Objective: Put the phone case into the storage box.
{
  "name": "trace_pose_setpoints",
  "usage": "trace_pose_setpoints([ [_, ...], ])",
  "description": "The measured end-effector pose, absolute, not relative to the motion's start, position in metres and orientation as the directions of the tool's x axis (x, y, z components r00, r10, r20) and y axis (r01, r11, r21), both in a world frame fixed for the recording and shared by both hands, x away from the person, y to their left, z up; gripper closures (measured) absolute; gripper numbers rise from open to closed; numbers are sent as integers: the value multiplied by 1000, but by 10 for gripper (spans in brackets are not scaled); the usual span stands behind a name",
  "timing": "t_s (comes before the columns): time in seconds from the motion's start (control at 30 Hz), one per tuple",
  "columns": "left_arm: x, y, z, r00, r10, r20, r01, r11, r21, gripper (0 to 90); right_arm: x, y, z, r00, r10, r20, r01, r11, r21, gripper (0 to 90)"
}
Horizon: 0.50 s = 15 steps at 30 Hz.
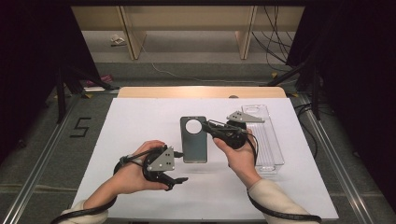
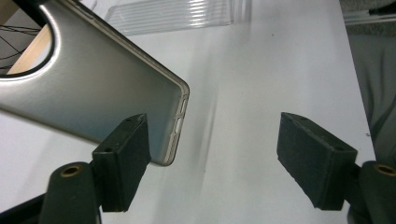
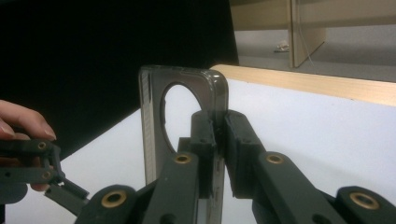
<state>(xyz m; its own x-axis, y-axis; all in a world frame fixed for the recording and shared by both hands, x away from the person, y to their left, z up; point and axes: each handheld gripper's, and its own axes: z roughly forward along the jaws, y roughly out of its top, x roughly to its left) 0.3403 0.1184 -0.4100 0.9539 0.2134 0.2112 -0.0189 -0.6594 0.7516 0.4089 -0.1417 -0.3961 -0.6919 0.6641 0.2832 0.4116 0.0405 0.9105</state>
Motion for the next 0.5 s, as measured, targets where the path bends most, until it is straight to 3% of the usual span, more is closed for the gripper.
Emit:
trace_pose_setpoints([
  [0.5,345,140,-411,932,325,159,59,-570,819,243,409,-145,-393,-686,679,262,394,45,918,830],
])
